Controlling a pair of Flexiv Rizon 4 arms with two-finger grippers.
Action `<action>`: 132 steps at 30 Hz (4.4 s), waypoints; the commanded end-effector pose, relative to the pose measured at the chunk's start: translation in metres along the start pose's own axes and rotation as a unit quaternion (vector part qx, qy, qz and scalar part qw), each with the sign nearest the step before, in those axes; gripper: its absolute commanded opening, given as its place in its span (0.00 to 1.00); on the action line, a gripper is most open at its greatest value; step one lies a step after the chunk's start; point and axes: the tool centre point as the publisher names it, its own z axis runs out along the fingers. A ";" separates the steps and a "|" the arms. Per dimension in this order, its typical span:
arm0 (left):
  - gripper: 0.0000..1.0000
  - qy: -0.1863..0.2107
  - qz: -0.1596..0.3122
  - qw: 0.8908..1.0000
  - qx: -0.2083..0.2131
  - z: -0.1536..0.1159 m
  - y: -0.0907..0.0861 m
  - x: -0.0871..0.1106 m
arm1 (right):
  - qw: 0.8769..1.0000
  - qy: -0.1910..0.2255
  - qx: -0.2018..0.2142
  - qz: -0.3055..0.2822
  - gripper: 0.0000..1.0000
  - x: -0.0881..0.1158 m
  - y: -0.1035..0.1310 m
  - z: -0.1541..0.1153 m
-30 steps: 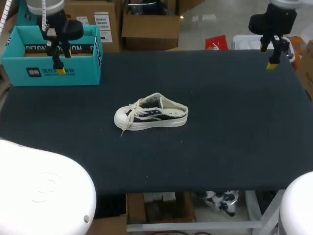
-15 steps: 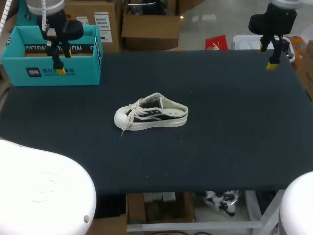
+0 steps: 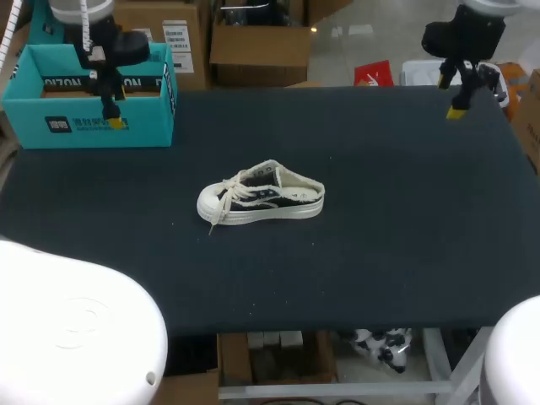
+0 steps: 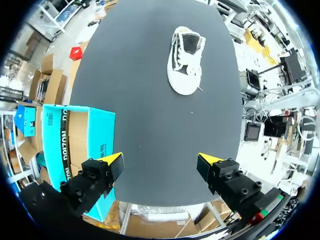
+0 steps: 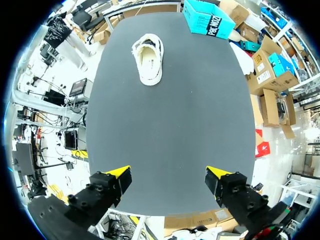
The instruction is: Open the shoe tongue, take the insole out of the shoe, put the insole back into the shoe, and pack the shoe into the shoebox
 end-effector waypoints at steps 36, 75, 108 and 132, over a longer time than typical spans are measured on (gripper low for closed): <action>1.00 0.020 -0.384 0.922 -0.044 0.006 -0.067 0.051 | 0.981 0.001 -0.192 0.032 1.00 0.040 0.118 0.108; 1.00 0.005 -0.569 0.822 -0.031 0.071 -0.195 0.108 | 0.940 0.046 -0.339 -0.012 1.00 0.071 0.227 0.233; 1.00 0.002 -0.592 0.806 -0.009 0.093 -0.209 0.108 | 0.907 0.045 -0.417 0.024 0.00 0.060 0.246 0.263; 0.50 -0.046 -0.645 0.758 -0.092 0.116 -0.269 0.106 | 0.915 0.047 -0.399 0.036 0.00 0.057 0.247 0.266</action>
